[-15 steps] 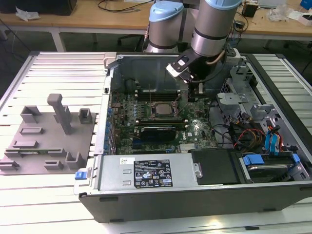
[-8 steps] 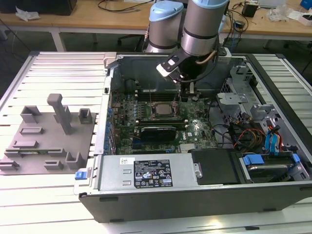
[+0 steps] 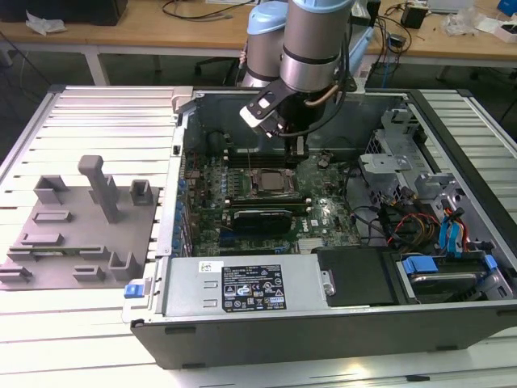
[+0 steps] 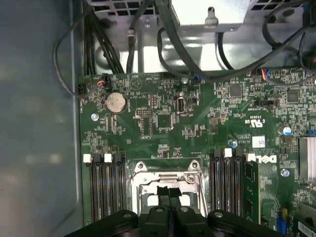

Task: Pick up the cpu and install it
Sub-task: 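Close the cpu cover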

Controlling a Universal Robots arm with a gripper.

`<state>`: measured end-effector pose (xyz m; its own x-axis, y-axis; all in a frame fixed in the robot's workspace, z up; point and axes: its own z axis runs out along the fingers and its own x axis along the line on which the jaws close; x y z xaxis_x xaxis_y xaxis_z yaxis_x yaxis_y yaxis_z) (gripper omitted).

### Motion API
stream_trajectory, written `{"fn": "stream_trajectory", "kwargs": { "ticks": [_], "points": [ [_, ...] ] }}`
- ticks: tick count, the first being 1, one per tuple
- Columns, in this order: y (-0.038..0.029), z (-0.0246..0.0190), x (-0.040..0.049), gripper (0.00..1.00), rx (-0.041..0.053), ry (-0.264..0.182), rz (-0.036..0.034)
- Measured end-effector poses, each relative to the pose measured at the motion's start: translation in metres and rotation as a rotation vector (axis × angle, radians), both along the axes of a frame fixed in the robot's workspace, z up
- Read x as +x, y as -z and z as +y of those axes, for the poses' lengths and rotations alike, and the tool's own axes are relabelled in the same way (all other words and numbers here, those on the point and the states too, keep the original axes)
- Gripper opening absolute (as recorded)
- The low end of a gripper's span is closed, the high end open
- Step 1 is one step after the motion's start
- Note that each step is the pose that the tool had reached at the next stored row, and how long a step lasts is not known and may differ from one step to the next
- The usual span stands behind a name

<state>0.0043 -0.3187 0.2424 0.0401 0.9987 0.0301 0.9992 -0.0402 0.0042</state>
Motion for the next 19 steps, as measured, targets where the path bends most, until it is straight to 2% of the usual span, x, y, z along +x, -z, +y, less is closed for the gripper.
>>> {"fn": "stream_trajectory", "kwargs": {
  "ticks": [2, 3, 4, 5, 6, 9, 12, 15, 19],
  "points": [
    [0.0000, 0.0000, -0.0001, 0.11, 0.0000, 0.000, 0.0011],
    [0.0004, 0.0001, 0.0001, 0.11, 0.0002, 0.000, 0.0194],
    [0.0004, 0.0000, 0.0003, 0.11, 0.0000, 0.000, 0.0344],
    [0.0004, 0.0000, 0.0004, 0.11, -0.0001, 0.000, 0.0463],
    [0.0003, 0.0000, 0.0004, 0.11, -0.0002, 0.000, 0.0487],
    [0.0008, -0.0003, -0.0036, 0.11, 0.0003, -0.002, 0.0462],
    [0.0022, -0.0013, -0.0086, 0.11, 0.0001, -0.005, 0.0354],
    [0.0045, -0.0039, -0.0129, 0.11, 0.0001, -0.008, 0.0201],
    [0.0078, -0.0043, -0.0235, 0.11, 0.0006, -0.009, 0.0097]
  ]
}}
